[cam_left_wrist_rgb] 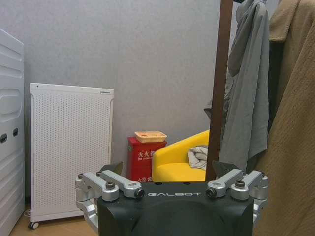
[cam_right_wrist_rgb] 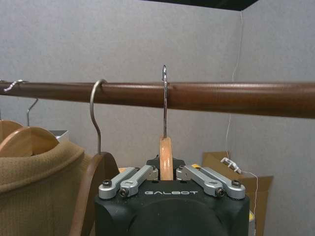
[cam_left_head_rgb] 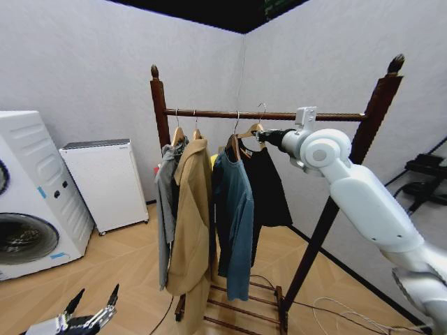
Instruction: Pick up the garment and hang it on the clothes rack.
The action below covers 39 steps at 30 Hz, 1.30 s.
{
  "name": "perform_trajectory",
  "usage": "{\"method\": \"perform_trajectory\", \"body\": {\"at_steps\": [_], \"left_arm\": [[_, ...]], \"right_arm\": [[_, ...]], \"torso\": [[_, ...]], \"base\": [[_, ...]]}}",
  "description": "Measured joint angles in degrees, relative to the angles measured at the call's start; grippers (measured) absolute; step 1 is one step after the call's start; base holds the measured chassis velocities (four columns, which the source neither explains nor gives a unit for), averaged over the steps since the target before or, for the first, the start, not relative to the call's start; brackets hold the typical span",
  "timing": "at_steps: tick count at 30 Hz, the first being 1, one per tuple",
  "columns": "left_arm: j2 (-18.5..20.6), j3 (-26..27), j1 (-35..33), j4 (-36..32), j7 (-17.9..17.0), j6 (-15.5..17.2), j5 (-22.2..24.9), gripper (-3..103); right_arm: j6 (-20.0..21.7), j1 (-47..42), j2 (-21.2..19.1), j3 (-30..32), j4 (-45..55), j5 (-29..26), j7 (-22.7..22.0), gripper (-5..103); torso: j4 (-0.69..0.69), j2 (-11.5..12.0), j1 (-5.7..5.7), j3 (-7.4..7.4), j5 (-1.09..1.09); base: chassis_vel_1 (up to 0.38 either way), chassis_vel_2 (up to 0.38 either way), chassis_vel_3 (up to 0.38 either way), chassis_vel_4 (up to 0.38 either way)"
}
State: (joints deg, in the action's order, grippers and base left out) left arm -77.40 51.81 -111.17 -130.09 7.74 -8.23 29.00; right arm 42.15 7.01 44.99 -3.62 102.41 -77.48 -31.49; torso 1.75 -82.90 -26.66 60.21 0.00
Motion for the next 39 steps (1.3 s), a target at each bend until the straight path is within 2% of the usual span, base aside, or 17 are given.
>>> {"method": "perform_trajectory", "body": {"at_steps": [14,17,18,20,21,23,24,27,28,31,32,34,35,36,38,39], "left_arm": [[0.0,0.0,0.0,0.0,0.0,0.0,0.0,100],[0.0,0.0,0.0,0.0,0.0,0.0,0.0,100],[0.0,0.0,0.0,0.0,0.0,0.0,0.0,100],[0.0,0.0,0.0,0.0,0.0,0.0,0.0,100],[0.0,0.0,0.0,0.0,0.0,0.0,0.0,100],[0.0,0.0,0.0,0.0,0.0,0.0,0.0,100],[0.0,0.0,0.0,0.0,0.0,0.0,0.0,100],[0.0,0.0,0.0,0.0,0.0,0.0,0.0,100],[0.0,0.0,0.0,0.0,0.0,0.0,0.0,100],[0.0,0.0,0.0,0.0,0.0,0.0,0.0,100],[0.0,0.0,0.0,0.0,0.0,0.0,0.0,100],[0.0,0.0,0.0,0.0,0.0,0.0,0.0,100],[0.0,0.0,0.0,0.0,0.0,0.0,0.0,100],[0.0,0.0,0.0,0.0,0.0,0.0,0.0,100],[0.0,0.0,0.0,0.0,0.0,0.0,0.0,100],[0.0,0.0,0.0,0.0,0.0,0.0,0.0,100]], "right_arm": [[-0.2,-3.0,-0.2,1.1,0.1,0.8,-0.5,10],[-0.2,-3.6,-0.4,1.7,0.1,1.5,2.0,10],[-0.2,-3.9,-0.5,2.1,0.1,1.8,3.0,7],[0.1,-5.0,-0.6,3.3,0.4,2.1,4.3,16],[0.1,-5.0,-0.6,3.3,0.4,2.1,4.3,16],[-0.1,-7.4,-2.2,6.6,2.9,1.4,5.8,27],[-0.1,-7.4,-2.2,6.6,2.9,1.4,5.8,27],[-0.2,-13.7,-6.5,14.1,9.3,-1.3,7.8,43],[-0.2,-13.7,-6.5,14.1,9.3,-1.3,7.8,43],[-1.6,-19.5,-10.4,19.1,15.6,-2.7,8.4,54],[-2.5,-23.5,-12.1,21.7,18.8,-3.4,7.9,60],[-2.8,-25.9,-12.6,23.3,20.6,-3.7,7.5,60],[-2.8,-31.9,-12.8,27.2,24.2,-5.3,5.7,71],[-2.5,-34.3,-12.6,28.9,25.8,-6.2,4.5,76],[-2.2,-37.3,-11.9,31.2,27.6,-7.2,3.2,76],[-1.7,-41.8,-10.7,34.4,29.8,-7.4,2.6,81]], "torso": [[0.0,0.0,0.0,-0.01,-0.01],[0.0,0.0,0.0,-0.01,-0.01],[0.0,0.0,0.0,-0.01,0.0],[-0.01,0.0,0.0,0.03,0.07],[-0.01,0.0,0.0,0.03,0.07],[-0.01,0.0,-0.02,0.02,0.01],[-0.01,0.0,-0.02,0.02,0.01],[-0.01,0.0,-0.02,0.01,0.03],[-0.01,0.0,-0.02,0.01,0.03],[0.02,0.0,0.0,-0.01,0.01],[0.03,0.0,0.01,-0.01,0.0],[0.03,0.0,0.01,-0.01,0.01],[0.02,0.0,0.01,-0.01,0.02],[0.01,0.0,0.01,-0.01,0.02],[-0.01,0.0,0.0,-0.01,0.0],[-0.01,0.0,0.01,-0.01,0.0]], "base": [[0.0,0.0,0.0,0.0],[0.0,0.0,0.0,0.0],[0.0,0.0,0.0,0.0],[0.0,0.0,0.0,0.0],[0.0,0.0,0.0,0.0],[0.0,0.0,0.0,0.0],[0.0,0.0,0.0,0.0],[0.0,0.0,0.0,0.0],[0.0,0.0,0.0,0.0],[0.0,0.0,0.0,0.0],[0.0,0.0,0.0,0.0],[0.0,0.0,0.0,0.0],[0.0,0.0,0.0,0.0],[0.0,0.0,0.0,0.0],[0.0,0.0,0.0,0.0],[0.0,0.0,0.0,0.0]]}}
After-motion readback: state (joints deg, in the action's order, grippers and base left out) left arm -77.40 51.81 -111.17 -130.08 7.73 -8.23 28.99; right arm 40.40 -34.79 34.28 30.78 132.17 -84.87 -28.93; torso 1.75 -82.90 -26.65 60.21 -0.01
